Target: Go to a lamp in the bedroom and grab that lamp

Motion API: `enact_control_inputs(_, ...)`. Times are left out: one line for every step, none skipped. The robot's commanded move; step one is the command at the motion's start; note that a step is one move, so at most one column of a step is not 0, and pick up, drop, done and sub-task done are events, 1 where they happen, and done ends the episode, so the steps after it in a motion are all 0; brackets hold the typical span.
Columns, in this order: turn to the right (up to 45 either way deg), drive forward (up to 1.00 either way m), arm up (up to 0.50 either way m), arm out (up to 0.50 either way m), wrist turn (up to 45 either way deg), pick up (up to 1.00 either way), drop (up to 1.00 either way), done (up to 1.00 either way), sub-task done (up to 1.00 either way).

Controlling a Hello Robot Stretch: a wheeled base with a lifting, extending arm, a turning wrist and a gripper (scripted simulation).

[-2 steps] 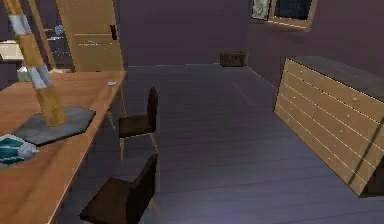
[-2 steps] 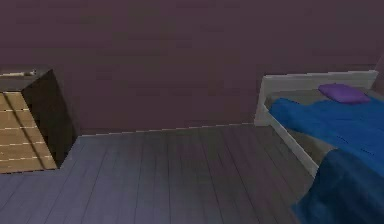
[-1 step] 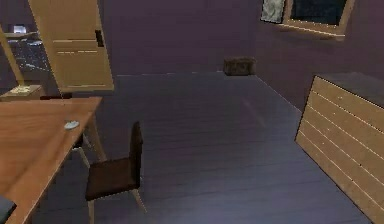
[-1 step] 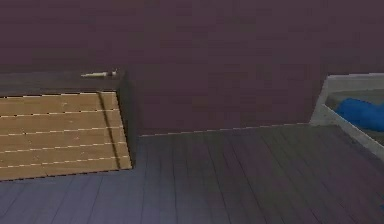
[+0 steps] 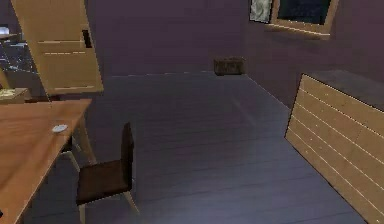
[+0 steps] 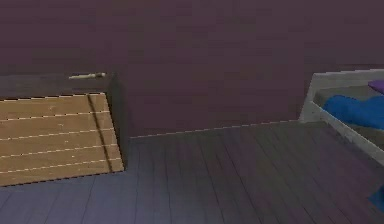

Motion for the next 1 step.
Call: enact_control_inputs(45.0, 0.00, 0.00, 0.00, 0.0, 0.00, 0.00, 0.00, 0.00)
